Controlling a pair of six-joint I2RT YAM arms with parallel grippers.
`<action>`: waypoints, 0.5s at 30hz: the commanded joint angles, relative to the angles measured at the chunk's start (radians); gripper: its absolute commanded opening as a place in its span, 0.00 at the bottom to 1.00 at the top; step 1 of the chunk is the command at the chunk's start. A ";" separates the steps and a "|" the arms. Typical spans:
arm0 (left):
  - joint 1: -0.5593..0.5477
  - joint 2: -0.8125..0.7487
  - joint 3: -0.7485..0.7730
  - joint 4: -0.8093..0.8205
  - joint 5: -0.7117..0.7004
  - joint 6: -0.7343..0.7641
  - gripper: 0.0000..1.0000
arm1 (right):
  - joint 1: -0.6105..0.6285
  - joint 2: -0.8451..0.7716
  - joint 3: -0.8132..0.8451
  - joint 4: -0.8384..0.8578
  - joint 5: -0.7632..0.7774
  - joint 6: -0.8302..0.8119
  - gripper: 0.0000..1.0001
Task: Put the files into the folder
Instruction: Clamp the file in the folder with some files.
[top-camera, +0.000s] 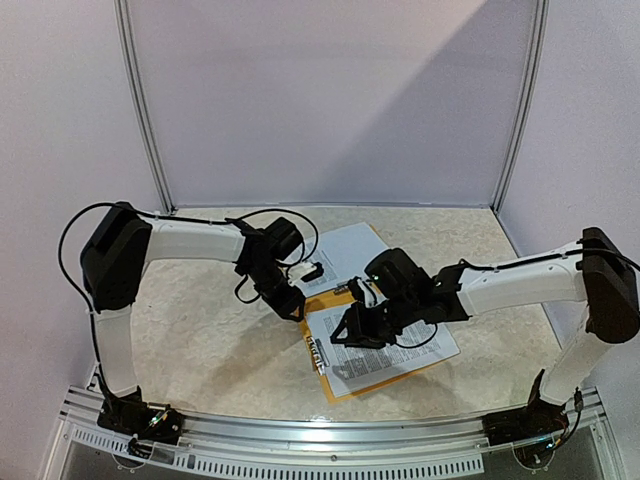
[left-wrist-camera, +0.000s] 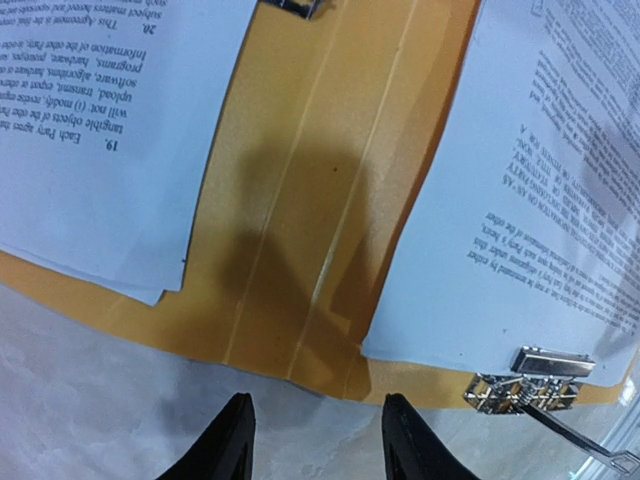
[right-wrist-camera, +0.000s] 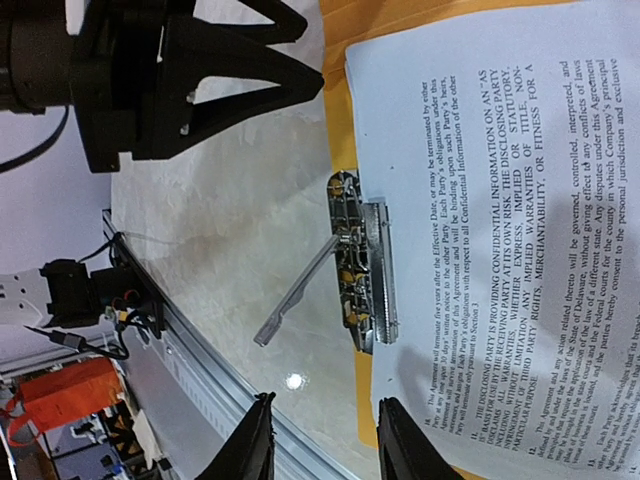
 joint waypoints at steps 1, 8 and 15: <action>-0.009 -0.047 -0.041 0.095 -0.004 0.019 0.46 | 0.003 0.005 -0.005 0.074 -0.028 0.108 0.35; -0.009 -0.023 -0.068 0.120 0.024 0.031 0.46 | 0.004 0.050 -0.005 0.091 -0.070 0.133 0.28; -0.009 -0.009 -0.063 0.115 0.028 0.029 0.45 | 0.003 0.128 0.061 0.139 -0.134 0.118 0.27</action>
